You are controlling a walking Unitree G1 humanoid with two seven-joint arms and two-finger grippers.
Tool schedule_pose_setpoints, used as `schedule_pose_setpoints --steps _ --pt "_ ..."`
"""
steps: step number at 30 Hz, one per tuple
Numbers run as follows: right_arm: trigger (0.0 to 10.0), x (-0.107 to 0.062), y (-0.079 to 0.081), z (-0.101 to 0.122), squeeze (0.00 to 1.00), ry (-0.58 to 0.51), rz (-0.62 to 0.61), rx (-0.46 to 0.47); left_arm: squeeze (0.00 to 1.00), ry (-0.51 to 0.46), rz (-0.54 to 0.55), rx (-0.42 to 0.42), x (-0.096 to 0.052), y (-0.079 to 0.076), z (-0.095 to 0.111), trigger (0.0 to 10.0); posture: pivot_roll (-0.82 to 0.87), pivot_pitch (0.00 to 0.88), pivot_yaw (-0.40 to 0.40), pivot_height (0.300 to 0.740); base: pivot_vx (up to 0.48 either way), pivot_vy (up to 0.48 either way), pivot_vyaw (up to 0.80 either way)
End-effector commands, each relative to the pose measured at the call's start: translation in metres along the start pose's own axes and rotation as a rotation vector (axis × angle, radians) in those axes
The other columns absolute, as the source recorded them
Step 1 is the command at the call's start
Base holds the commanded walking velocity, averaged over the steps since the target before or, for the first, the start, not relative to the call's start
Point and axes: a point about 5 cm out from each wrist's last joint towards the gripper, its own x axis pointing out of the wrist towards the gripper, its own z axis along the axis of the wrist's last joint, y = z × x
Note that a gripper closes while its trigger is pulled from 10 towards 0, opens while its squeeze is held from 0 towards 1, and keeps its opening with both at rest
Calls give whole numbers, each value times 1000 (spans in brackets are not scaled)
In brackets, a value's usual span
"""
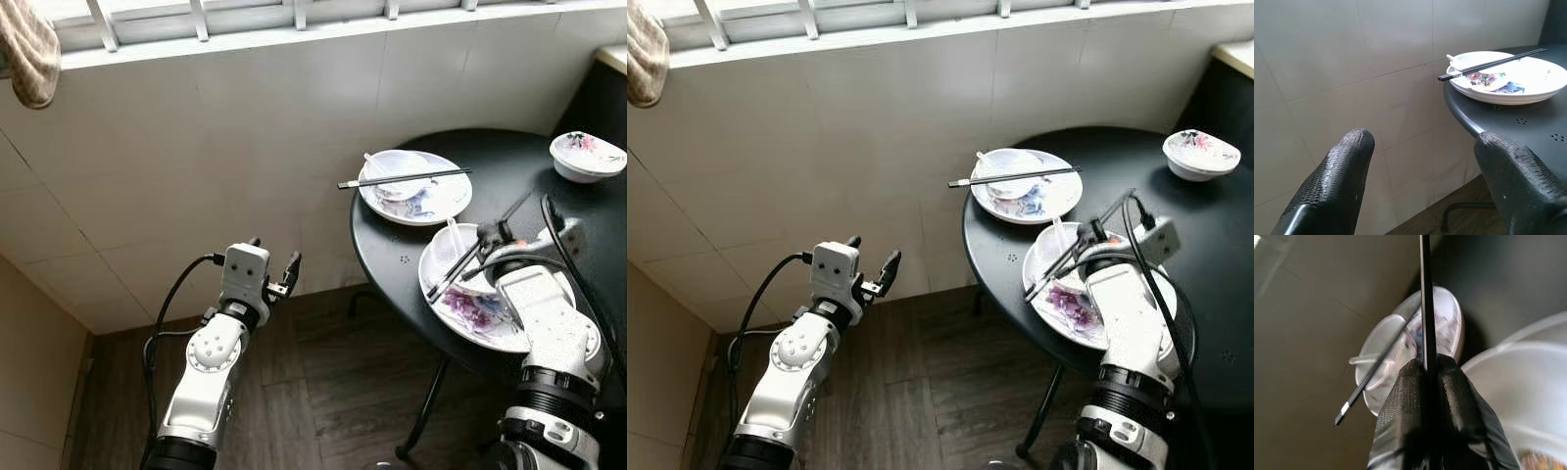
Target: Kitchen organization
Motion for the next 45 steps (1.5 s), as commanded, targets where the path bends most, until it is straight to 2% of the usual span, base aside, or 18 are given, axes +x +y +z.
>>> schedule_pose_setpoints --steps 1,2,4,6,8,11,12,13,15,19,24,34,40,42,45 --pt "0 -5 15 4 0 -67 85 -240 0 6 -6 1 1 -1 0 10000 -132 2 19 740 0 0 0" --pt "0 -7 17 3 0 -77 103 -294 0 5 -4 0 1 -1 0 10000 -132 2 19 740 0 0 0" --pt "0 -8 19 2 0 -80 112 -319 0 5 -3 0 2 -1 0 10000 -131 2 19 740 0 0 0" --pt "0 -13 29 0 0 -122 181 -473 0 10 18 -16 1 2 -1 10000 -126 2 20 740 0 0 356" --pt "0 -17 36 -4 0 -142 239 -562 0 15 29 -27 1 4 -1 10000 -126 1 20 740 0 0 800" --pt "0 -23 49 -13 0 -139 344 -625 0 19 53 -38 2 8 -2 10000 -121 1 21 740 0 480 800" --pt "0 -26 53 -16 0 -151 379 -675 0 12 58 -26 2 9 -1 10000 -121 1 22 740 0 480 800" --pt "0 -26 53 -16 0 -151 379 -675 0 12 58 -26 2 9 -1 10000 -121 1 22 740 0 480 800" --pt "0 -29 57 -21 0 -172 426 -747 0 3 57 -10 2 9 1 10000 -122 1 24 740 0 240 800" --pt "0 -35 62 -29 0 -185 507 -828 0 -10 61 -11 2 9 2 10000 -123 4 24 740 0 0 800" --pt "0 -41 60 -41 0 -168 569 -887 0 -3 81 3 2 11 2 10000 -121 5 25 740 0 0 800" --pt "0 -41 55 -47 0 -167 570 -905 0 -28 135 15 3 19 5 10000 -118 7 28 740 0 0 800" --pt "0 -41 57 -43 0 -242 556 -966 0 -73 171 21 3 23 12 10000 -115 7 29 740 384 0 800" --pt "0 -42 63 -36 0 -326 551 -1000 0 -134 202 -11 3 28 21 10000 -115 7 29 740 326 0 800" --pt "0 -43 67 -32 0 -370 550 -1019 0 -180 206 -2 4 28 28 10000 -113 9 30 740 308 0 800"
